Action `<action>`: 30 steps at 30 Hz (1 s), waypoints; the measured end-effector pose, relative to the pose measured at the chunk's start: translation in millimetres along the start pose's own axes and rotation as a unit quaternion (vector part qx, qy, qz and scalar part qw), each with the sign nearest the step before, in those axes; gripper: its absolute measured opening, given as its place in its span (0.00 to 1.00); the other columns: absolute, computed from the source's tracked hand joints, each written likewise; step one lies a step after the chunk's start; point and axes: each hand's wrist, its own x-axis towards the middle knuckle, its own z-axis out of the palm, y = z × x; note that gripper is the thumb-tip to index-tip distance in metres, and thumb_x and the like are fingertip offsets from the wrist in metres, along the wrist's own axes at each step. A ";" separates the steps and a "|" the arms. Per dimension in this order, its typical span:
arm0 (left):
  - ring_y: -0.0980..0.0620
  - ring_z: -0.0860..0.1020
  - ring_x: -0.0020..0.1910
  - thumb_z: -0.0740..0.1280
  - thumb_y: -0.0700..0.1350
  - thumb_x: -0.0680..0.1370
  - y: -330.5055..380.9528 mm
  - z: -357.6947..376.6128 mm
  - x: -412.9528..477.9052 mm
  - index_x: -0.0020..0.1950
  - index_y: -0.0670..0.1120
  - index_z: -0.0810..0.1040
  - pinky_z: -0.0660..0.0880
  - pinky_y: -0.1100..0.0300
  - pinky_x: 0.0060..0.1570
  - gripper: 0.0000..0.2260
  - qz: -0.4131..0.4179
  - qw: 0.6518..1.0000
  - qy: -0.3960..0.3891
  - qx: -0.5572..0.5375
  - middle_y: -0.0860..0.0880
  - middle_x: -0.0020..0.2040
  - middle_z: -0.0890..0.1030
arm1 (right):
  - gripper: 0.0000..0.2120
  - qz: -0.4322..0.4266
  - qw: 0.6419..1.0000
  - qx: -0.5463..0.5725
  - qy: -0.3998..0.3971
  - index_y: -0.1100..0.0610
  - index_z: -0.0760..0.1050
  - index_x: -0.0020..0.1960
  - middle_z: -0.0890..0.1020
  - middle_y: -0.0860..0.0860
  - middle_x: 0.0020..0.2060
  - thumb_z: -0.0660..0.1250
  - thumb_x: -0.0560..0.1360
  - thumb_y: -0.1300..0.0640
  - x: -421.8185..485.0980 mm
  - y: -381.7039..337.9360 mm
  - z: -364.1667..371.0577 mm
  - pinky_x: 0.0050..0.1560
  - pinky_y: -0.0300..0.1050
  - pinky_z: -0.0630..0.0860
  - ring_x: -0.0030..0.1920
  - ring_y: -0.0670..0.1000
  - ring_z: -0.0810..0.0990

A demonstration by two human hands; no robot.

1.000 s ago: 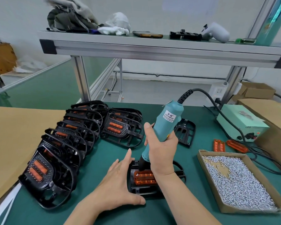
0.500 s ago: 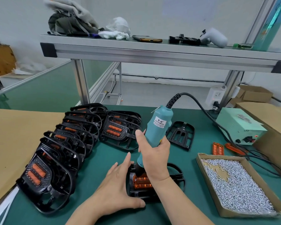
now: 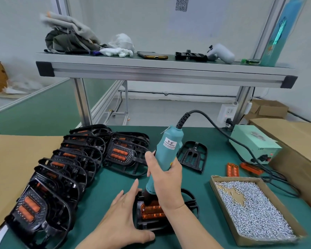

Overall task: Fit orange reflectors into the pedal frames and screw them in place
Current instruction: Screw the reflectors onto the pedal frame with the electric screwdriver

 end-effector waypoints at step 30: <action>0.63 0.72 0.68 0.73 0.62 0.62 -10.4 -11.9 -6.9 0.64 0.68 0.75 0.66 0.57 0.66 0.30 0.002 0.922 0.085 -0.379 0.61 0.66 0.78 | 0.28 0.250 0.852 -0.416 0.195 0.62 0.60 0.63 0.77 0.57 0.48 0.69 0.78 0.45 47.9 3.8 -204.0 0.44 0.50 0.69 0.43 0.57 0.75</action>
